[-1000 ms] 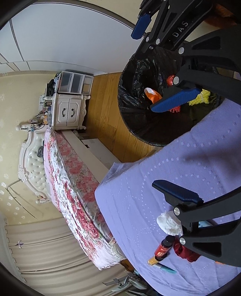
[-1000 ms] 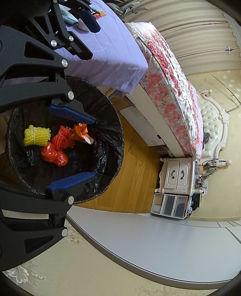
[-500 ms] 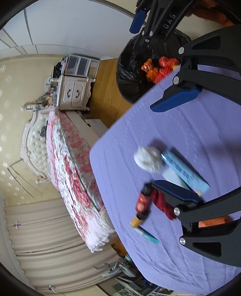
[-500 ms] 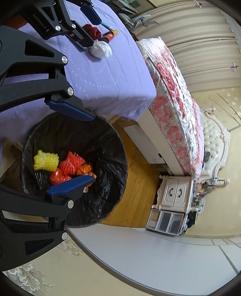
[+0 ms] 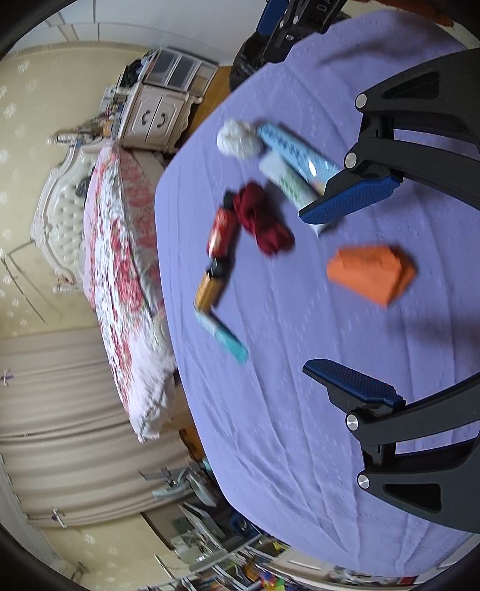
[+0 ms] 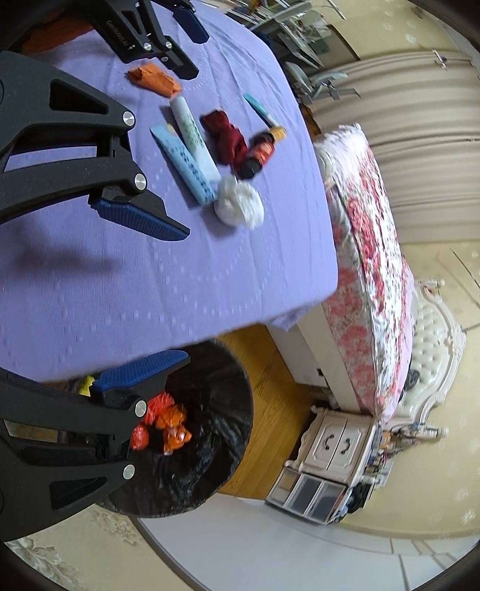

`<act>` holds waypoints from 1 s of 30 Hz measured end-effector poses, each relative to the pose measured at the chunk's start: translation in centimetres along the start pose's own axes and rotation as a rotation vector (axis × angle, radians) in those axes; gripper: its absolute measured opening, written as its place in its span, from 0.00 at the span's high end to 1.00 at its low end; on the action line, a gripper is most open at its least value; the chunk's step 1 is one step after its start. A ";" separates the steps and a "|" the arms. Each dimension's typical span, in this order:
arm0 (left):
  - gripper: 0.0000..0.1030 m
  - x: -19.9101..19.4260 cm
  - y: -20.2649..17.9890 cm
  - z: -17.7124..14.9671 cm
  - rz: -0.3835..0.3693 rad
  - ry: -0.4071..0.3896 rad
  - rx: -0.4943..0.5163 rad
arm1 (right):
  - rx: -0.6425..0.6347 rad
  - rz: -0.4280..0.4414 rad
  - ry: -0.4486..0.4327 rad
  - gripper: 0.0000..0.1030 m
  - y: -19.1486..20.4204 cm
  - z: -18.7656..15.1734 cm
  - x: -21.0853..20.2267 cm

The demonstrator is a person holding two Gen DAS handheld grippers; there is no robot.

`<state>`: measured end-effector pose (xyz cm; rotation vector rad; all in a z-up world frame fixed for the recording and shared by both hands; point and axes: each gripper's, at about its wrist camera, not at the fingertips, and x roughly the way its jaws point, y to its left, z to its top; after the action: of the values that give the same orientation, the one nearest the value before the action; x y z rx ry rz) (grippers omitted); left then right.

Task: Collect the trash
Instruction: 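Withdraw both grippers from the bin back over the table, then move the right gripper toward the blue tube on the table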

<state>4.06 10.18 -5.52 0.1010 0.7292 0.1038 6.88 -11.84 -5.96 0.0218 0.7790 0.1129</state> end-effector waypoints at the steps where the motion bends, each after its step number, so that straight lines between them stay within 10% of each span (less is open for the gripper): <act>1: 0.29 0.0 0.7 -0.3 0.014 0.001 -0.010 | -0.009 0.007 0.004 0.41 0.7 0.0 0.1; 12: 0.29 0.1 8.3 -1.8 0.096 0.016 -0.142 | -0.092 0.050 0.058 0.41 7.0 0.2 2.2; 30: 0.29 0.4 10.0 -3.0 0.074 0.033 -0.188 | -0.099 -0.052 0.111 0.35 7.9 0.5 4.5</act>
<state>1.79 20.31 -6.71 -0.0537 0.7449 0.2447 9.68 -3.45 -8.25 -0.0997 0.8829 0.1040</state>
